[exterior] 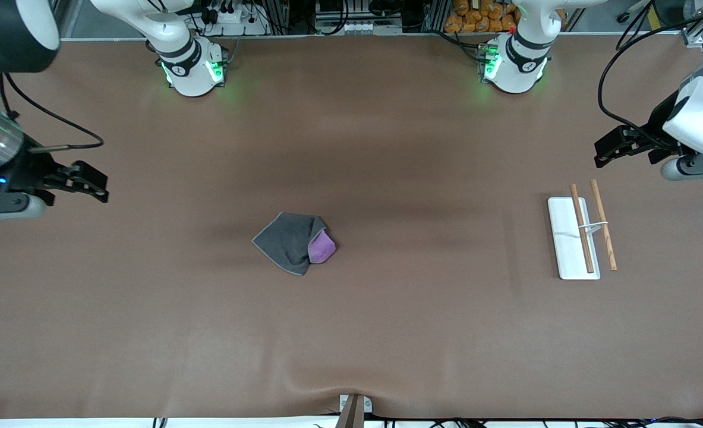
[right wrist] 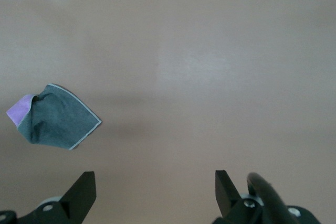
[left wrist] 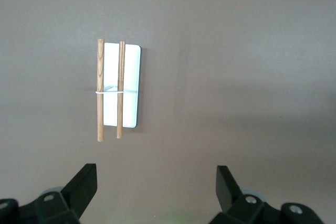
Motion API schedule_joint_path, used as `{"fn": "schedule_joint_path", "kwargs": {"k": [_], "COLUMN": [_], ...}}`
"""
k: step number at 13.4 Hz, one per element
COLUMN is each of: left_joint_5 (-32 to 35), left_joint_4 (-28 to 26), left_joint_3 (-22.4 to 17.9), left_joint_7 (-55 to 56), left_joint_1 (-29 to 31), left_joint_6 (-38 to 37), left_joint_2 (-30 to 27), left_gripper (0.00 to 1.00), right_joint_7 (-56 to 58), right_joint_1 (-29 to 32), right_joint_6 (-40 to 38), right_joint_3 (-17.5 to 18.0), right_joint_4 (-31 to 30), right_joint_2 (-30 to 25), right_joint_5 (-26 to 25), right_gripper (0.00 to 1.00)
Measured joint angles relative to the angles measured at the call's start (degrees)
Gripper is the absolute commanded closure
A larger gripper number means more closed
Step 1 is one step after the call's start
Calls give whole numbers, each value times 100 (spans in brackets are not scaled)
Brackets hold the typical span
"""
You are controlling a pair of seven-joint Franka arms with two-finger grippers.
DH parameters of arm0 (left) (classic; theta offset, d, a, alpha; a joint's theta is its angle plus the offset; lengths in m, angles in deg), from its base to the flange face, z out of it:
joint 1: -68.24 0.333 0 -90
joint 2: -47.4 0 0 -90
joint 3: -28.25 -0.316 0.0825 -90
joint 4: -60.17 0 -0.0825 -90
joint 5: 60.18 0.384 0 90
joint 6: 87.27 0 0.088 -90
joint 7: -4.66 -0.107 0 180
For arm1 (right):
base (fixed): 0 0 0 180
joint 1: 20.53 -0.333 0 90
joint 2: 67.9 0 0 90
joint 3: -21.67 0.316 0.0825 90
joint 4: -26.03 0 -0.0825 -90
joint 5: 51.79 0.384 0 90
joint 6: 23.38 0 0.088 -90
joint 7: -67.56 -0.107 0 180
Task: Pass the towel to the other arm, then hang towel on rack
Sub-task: 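Move the right gripper toward the grey-and-purple towel, then lower the right gripper onto the towel and grasp it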
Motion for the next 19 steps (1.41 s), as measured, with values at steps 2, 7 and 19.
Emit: {"fn": "schedule_joint_path", "kwargs": {"k": [2,7,19], "left_joint_5": [0,0,0], "left_joint_4": [-4,1,-10], "left_joint_3": [3,5,8], "left_joint_7": [0,0,0], "left_joint_1": [-2,-4,-41], "left_joint_6": [0,0,0], "left_joint_2": [0,0,1], "left_gripper": [0,0,0], "right_joint_7": [17,10,-1904], "right_joint_1": [-249,-594,-853], "right_joint_6": [384,938,2132], "right_joint_3": [9,15,16], "right_joint_4": [-48,-51,-59], "right_joint_2": [433,1158,2633], "right_joint_5": [10,1072,3534], "right_gripper": [0,0,0]}}
